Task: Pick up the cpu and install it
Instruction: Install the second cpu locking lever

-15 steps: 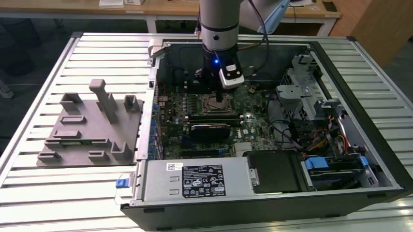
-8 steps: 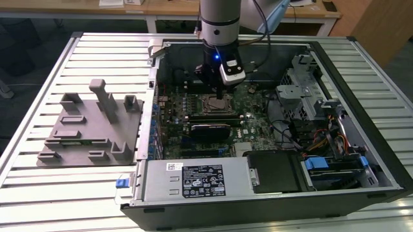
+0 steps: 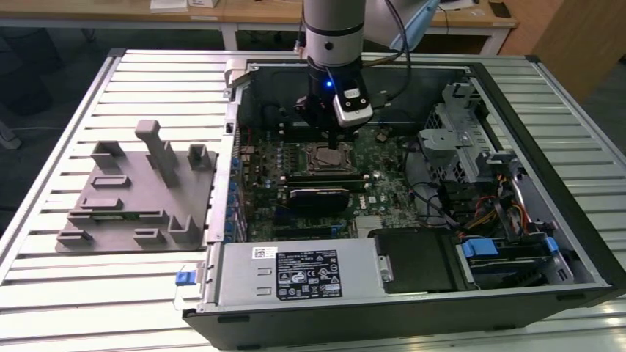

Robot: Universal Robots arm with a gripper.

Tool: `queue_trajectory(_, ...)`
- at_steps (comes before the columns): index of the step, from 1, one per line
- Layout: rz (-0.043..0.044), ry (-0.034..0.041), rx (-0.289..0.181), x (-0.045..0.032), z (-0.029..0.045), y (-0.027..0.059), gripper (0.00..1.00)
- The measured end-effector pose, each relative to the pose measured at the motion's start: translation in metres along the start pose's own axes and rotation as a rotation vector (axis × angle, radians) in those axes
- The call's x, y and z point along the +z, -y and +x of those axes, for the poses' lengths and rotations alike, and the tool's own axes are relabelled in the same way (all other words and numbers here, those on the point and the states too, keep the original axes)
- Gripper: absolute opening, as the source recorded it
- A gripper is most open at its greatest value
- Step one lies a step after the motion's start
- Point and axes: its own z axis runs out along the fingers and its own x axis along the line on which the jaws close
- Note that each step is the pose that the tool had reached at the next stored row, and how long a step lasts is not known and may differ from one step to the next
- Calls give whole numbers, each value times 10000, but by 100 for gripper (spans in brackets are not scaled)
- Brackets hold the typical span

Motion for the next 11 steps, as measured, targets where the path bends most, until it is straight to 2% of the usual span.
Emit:
queue_trajectory(5,44,-132,-4,1,-4,12,11)
queue_trajectory(11,82,-258,-7,4,-22,67,11)
